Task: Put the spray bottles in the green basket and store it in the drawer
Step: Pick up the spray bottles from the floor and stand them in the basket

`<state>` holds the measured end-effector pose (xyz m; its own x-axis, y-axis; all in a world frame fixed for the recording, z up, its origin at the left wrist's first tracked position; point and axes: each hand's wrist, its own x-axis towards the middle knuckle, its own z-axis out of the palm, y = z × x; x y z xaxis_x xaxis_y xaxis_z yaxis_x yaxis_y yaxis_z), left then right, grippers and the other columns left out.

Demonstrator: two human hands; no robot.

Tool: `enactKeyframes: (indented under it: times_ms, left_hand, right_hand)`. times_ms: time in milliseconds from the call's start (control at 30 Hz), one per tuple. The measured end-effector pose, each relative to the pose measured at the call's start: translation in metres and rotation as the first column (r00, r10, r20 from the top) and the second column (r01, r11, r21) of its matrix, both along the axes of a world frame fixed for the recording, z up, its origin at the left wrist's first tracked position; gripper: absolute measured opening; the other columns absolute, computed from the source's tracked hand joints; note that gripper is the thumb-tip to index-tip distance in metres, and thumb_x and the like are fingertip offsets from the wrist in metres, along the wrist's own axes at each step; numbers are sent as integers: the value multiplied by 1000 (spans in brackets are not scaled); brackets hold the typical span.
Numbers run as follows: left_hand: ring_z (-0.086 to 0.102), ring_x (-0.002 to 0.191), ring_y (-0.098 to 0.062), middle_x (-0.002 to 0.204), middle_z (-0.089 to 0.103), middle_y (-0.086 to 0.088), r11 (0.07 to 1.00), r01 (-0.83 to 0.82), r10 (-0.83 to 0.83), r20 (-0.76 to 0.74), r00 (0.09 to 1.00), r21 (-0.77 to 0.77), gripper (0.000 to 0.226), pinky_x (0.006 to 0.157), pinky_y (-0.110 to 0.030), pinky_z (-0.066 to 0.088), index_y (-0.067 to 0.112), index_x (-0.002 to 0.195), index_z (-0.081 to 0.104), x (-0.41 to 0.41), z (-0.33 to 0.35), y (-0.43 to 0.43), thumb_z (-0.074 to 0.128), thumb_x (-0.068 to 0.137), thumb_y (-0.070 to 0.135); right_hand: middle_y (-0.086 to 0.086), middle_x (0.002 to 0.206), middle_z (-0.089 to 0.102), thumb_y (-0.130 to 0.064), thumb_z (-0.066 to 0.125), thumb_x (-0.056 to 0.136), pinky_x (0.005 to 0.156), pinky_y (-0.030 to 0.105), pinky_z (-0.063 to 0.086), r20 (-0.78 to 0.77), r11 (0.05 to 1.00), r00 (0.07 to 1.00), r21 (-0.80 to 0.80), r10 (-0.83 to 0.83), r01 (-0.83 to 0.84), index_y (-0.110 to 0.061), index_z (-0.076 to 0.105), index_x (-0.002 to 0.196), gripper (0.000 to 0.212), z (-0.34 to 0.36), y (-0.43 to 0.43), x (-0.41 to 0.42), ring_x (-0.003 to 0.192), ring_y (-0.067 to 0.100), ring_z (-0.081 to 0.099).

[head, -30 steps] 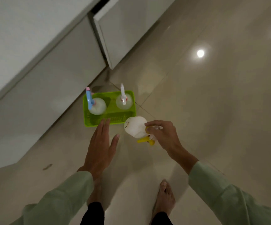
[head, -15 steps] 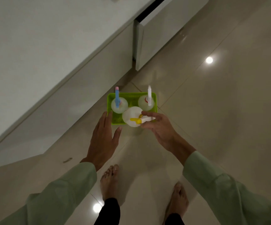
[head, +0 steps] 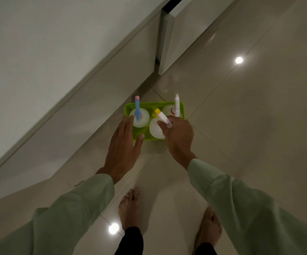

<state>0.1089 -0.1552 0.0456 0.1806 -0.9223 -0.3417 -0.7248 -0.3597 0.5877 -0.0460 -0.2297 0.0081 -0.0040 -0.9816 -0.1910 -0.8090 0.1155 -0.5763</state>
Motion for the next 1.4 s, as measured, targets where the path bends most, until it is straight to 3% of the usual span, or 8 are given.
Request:
enactKeyframes:
  times_ms: [100, 267, 400, 667, 900, 1133, 1267, 1400]
  left_hand:
    - [23, 151, -24, 163, 23, -10, 1000, 7, -7, -6, 1000, 10, 65, 120, -43, 29, 14, 155, 20, 1, -9, -4, 48, 100, 35]
    - [21, 152, -23, 164, 21, -9, 1000, 23, -23, 17, 1000, 13, 66, 119, -36, 23, 15, 155, 20, 7, -25, -10, 47, 99, 36]
    - [22, 152, -23, 164, 22, -9, 999, 42, -43, 27, 999, 21, 66, 119, -34, 23, 15, 155, 20, 12, -36, -13, 48, 99, 36]
    - [20, 152, -22, 165, 21, -9, 999, 45, -46, 41, 998, 29, 66, 116, -26, 16, 14, 155, 21, 13, -40, -18, 48, 100, 36]
    - [25, 150, -23, 163, 26, -9, 1000, 25, -25, 21, 999, 15, 65, 121, -40, 29, 12, 154, 24, 15, -31, -20, 49, 99, 36]
    - [22, 152, -24, 164, 23, -10, 1000, -2, 2, 22, 1000, 22, 67, 122, -40, 26, 13, 155, 21, 14, -35, -14, 48, 99, 37]
    - [24, 151, -24, 163, 24, -10, 1000, -6, 6, 17, 1000, 23, 67, 121, -41, 26, 15, 155, 21, 12, -39, -10, 49, 99, 38]
    - [23, 151, -23, 164, 23, -9, 1000, 3, -4, 14, 1000, 23, 67, 121, -40, 26, 15, 155, 19, 11, -40, -6, 48, 99, 37]
  right_hand:
    - [7, 79, 73, -41, 67, 89, 62, 30, 36, -113, 999, 993, -37, 26, -30, -16, 73, 86, 27, -11, -4, 6, 75, 29, 67]
    - [10, 91, 73, -38, 61, 95, 64, 32, 41, -151, 995, 984, 63, 90, -81, -11, 70, 96, 28, -34, -4, 12, 83, 30, 68]
    - [12, 95, 73, -36, 60, 96, 71, 39, 53, -126, 990, 987, 115, 100, -86, -10, 68, 102, 27, -47, -2, 16, 88, 32, 68]
    - [11, 92, 73, -40, 66, 92, 74, 45, 56, -37, 988, 995, 124, 94, -89, -11, 67, 101, 31, -47, -5, 22, 86, 32, 68]
    - [11, 94, 76, -58, 65, 87, 71, 36, 51, -46, 991, 993, 86, 110, -106, -9, 68, 112, 55, -35, -4, 5, 86, 30, 70]
    - [13, 87, 75, -47, 62, 94, 66, 38, 54, -51, 975, 975, 76, 214, -210, -9, 67, 104, 39, -30, 1, 0, 80, 32, 69]
    - [17, 87, 73, -34, 55, 98, 70, 47, 57, -55, 974, 978, 113, 202, -195, -5, 66, 99, 31, -32, -6, 13, 81, 37, 69]
    - [18, 91, 74, -30, 53, 99, 70, 44, 56, -100, 977, 975, 96, 198, -188, -5, 66, 100, 28, -35, -3, 18, 83, 37, 69]
